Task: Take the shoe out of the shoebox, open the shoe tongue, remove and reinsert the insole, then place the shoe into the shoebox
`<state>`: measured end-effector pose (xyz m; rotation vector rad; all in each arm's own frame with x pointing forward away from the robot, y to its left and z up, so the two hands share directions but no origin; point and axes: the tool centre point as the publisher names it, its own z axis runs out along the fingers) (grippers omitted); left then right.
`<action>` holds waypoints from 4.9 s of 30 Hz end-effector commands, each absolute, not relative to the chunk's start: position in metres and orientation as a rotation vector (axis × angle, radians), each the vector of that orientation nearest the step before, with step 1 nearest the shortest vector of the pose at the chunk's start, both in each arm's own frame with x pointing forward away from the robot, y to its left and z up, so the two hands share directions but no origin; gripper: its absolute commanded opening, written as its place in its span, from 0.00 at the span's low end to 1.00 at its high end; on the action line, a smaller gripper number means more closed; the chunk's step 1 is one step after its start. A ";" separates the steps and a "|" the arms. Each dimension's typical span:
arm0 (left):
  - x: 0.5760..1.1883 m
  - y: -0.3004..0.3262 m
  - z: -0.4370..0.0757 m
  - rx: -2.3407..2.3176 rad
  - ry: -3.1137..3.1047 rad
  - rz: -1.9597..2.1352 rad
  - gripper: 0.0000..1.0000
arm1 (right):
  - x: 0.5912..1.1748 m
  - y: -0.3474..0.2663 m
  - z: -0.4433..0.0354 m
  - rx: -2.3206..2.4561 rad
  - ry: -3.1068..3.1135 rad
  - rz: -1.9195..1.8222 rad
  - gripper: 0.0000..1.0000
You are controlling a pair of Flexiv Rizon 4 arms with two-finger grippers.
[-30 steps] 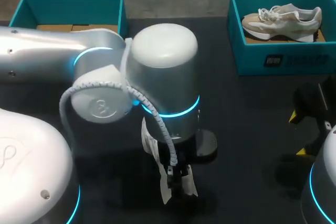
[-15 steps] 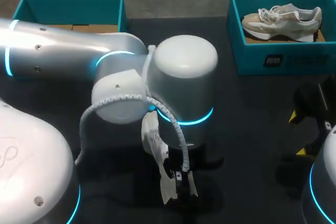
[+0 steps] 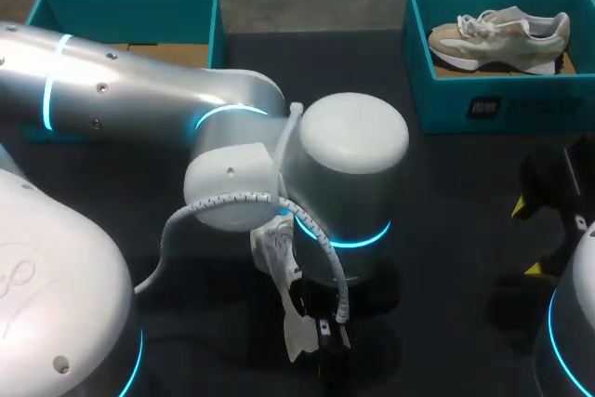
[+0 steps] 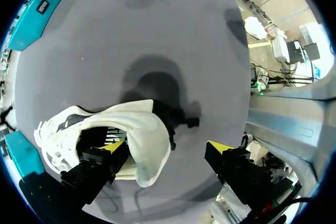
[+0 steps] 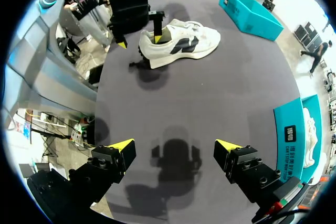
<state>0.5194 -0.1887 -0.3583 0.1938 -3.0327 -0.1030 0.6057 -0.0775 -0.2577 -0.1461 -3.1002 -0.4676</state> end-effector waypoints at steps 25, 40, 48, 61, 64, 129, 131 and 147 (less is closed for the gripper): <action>0.506 -0.194 -0.387 0.127 -3.055 -0.155 0.52 | 0.604 -0.078 -0.258 -0.148 -3.102 -0.465 1.00; 0.521 -0.186 -0.385 0.173 -3.047 -0.152 0.00 | 0.604 -0.078 -0.258 -0.148 -3.102 -0.465 1.00; 0.539 -0.173 -0.344 0.112 -3.060 -0.082 0.00 | 0.604 -0.078 -0.258 -0.148 -3.102 -0.465 1.00; 0.603 -0.150 -0.259 0.016 -3.047 -0.044 0.00 | 0.604 -0.078 -0.258 -0.148 -3.102 -0.465 1.00; 0.618 -0.146 -0.243 0.016 -3.053 -0.026 0.00 | 0.604 -0.078 -0.258 -0.148 -3.102 -0.465 1.00; 0.774 -0.051 -0.190 0.102 -3.107 0.034 0.00 | 0.604 -0.078 -0.258 -0.148 -3.102 -0.465 1.00; 0.782 -0.047 -0.186 0.086 -3.105 0.031 0.00 | 0.604 -0.078 -0.258 -0.148 -3.102 -0.465 1.00; 0.841 -0.013 -0.162 0.028 -3.054 0.066 0.00 | 0.604 -0.078 -0.258 -0.148 -3.102 -0.465 1.00</action>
